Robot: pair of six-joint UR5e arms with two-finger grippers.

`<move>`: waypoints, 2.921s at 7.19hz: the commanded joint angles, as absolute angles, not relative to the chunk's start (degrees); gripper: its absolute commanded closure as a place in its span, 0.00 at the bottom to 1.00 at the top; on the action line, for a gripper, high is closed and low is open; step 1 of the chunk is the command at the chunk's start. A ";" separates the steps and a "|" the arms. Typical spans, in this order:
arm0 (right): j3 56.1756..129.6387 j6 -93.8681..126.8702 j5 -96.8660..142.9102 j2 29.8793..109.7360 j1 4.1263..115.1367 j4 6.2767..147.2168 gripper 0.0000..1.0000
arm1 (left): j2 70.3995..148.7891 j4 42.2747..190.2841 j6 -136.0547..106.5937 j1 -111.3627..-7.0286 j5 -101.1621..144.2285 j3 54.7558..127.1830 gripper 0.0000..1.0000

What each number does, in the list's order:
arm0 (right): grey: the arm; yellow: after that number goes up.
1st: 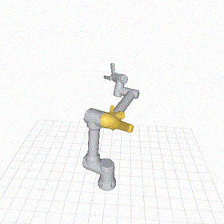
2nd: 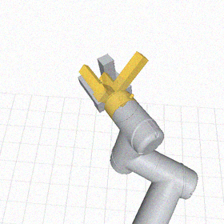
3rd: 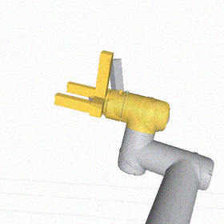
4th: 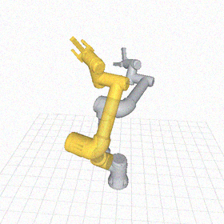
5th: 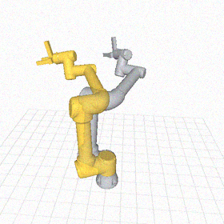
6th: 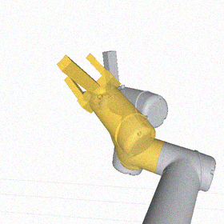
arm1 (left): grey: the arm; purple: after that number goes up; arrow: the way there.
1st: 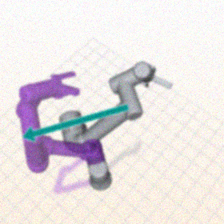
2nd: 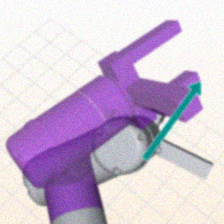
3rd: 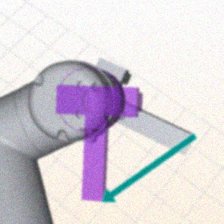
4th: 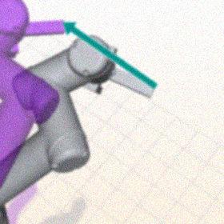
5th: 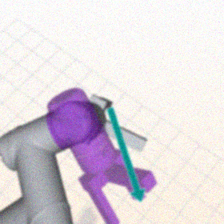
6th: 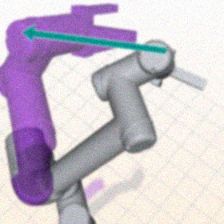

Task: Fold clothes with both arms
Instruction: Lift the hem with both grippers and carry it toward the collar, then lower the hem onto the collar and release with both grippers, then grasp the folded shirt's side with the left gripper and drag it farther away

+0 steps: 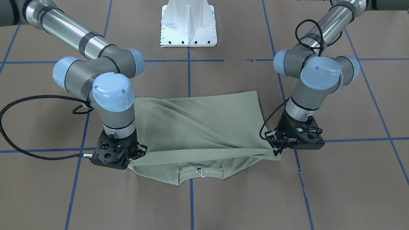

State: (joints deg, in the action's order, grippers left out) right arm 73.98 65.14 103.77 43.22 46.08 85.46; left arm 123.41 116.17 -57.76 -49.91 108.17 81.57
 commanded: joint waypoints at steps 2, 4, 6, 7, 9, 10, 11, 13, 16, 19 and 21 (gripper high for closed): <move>71.46 64.51 103.71 43.24 46.14 82.71 1.00 | 123.40 116.89 -56.87 -48.96 106.26 79.98 1.00; 71.37 64.34 103.62 43.50 46.14 82.62 0.09 | 122.70 118.55 -52.15 -48.87 106.26 80.15 0.01; 71.80 60.06 104.67 43.15 47.27 82.44 0.00 | 120.95 122.08 -50.27 -48.69 107.05 83.29 0.00; 71.98 57.51 107.29 43.59 48.24 82.27 0.00 | 117.37 122.25 -50.88 -48.60 110.27 87.41 0.00; 73.47 56.95 108.11 44.73 48.52 82.18 0.00 | 106.76 123.21 -58.13 -44.86 110.75 100.83 0.00; 73.48 56.95 108.02 44.82 48.52 82.09 0.00 | 101.65 130.36 -65.58 -40.56 110.22 102.99 0.00; 73.48 56.95 108.02 44.82 48.52 81.57 0.00 | 96.47 139.91 -70.96 -36.95 106.73 103.01 0.00; 73.48 57.04 108.02 45.35 48.51 80.07 0.00 | 95.36 142.12 -77.92 -29.82 99.77 102.13 0.14; 73.48 57.04 108.02 45.53 48.43 79.98 0.00 | 97.11 142.12 -79.01 -27.42 98.79 100.99 0.26; 73.48 57.04 108.02 45.44 48.43 79.98 0.00 | 99.40 142.29 -79.01 -27.33 98.96 98.26 0.51; 73.48 57.04 107.93 45.35 48.34 79.98 0.00 | 99.32 142.38 -79.01 -27.33 99.05 98.26 1.00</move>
